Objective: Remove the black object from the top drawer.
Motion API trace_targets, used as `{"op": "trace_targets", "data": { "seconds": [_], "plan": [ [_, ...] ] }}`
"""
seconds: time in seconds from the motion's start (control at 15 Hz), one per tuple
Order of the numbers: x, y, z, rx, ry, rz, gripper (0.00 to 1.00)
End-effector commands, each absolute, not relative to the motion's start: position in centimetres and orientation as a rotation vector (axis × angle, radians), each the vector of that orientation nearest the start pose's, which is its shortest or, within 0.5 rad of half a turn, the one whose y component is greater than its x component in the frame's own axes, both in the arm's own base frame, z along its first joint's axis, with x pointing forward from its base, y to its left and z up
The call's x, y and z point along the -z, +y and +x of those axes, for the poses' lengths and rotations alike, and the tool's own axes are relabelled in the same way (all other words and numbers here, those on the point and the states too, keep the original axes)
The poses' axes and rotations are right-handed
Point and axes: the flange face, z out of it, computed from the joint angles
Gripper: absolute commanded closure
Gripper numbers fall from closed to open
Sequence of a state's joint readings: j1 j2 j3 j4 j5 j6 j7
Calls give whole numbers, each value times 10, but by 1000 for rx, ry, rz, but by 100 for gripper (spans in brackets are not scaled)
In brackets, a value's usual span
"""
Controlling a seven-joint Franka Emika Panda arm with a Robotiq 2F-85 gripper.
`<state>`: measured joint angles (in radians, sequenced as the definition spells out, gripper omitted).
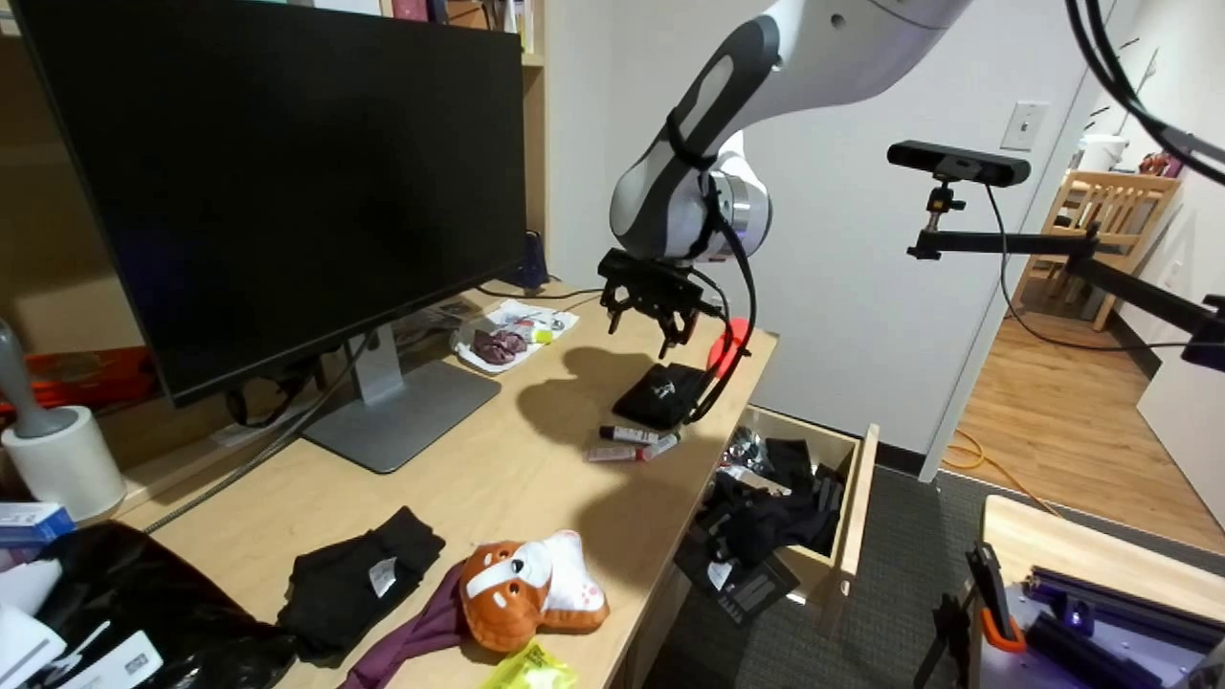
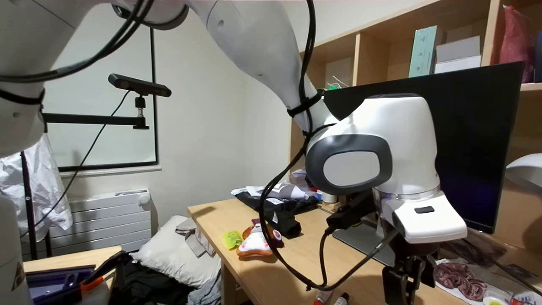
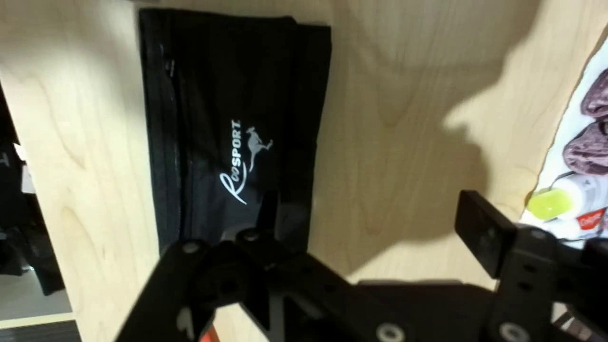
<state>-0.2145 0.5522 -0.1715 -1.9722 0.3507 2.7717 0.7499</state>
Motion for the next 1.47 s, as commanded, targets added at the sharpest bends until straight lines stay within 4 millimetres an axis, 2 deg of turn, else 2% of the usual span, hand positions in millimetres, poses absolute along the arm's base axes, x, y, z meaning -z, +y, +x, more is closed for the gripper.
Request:
{"op": "trace_targets", "data": {
  "seconds": [0.0, 0.2, 0.33, 0.4, 0.53, 0.8, 1.07, 1.2, 1.27, 1.4],
  "plan": [
    [-240, -262, 566, 370, 1677, -2398, 0],
    [-248, -270, 540, 278, 1478, -2493, 0],
    [-253, -275, 513, 180, 1368, -2566, 0],
    [-259, -251, 497, 125, 1315, -2605, 0],
    [-266, -229, 469, 39, 1203, -2685, 0],
    [-284, -162, 432, -78, 954, -2849, 0],
    [-294, -98, 406, -131, 643, -2994, 0],
    [-293, -77, 393, -119, 489, -3043, 0],
    [-290, -90, 412, -129, 631, -2998, 0],
    [-291, -76, 401, -132, 560, -3020, 0]
  ]
}}
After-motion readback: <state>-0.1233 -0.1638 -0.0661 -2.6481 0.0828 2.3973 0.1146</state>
